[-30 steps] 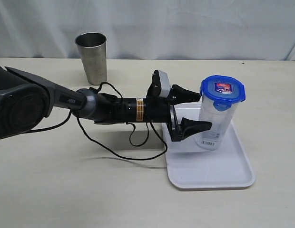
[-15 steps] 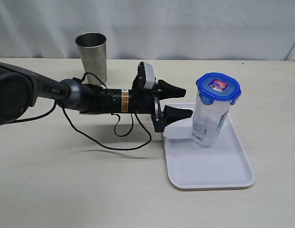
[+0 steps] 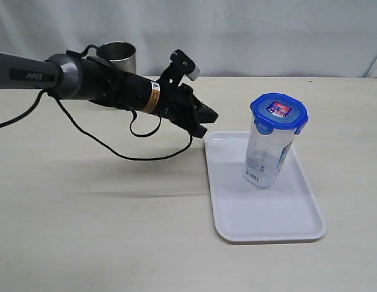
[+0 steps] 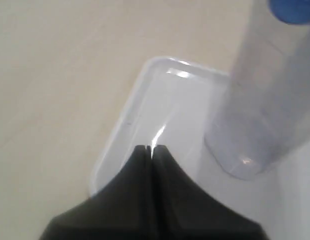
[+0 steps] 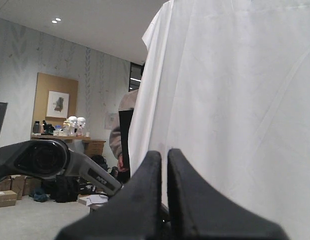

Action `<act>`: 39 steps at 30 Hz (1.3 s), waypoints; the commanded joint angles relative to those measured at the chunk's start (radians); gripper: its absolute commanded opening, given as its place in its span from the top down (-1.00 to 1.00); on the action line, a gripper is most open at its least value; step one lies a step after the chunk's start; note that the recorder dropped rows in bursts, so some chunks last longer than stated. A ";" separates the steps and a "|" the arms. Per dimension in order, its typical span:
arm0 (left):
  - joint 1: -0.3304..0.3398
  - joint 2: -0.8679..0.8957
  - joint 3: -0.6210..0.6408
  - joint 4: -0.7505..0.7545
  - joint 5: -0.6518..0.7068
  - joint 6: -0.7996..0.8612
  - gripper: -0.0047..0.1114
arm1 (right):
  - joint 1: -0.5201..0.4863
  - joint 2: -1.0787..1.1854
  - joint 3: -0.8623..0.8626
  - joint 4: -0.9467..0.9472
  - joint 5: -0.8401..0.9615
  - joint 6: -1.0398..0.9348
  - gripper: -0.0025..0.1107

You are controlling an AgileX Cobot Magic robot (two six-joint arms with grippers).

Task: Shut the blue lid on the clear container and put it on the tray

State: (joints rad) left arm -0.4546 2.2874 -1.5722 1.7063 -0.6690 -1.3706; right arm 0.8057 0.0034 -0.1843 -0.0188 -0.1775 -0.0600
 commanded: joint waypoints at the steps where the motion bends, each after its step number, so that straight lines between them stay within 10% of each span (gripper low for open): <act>1: -0.011 -0.114 0.073 0.038 0.110 -0.155 0.92 | -0.004 -0.003 0.005 0.004 -0.001 0.005 0.88; 20: -0.011 -0.678 0.595 0.028 1.031 -0.178 0.92 | -0.004 -0.003 0.005 0.004 -0.001 0.005 0.88; 39: -0.011 -1.125 0.740 0.037 0.554 -0.178 0.92 | -0.004 -0.003 0.005 0.012 -0.001 0.005 0.88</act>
State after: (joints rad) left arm -0.4643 1.2140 -0.8388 1.7411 -0.0803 -1.5416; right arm 0.8057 0.0034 -0.1843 -0.0154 -0.1775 -0.0600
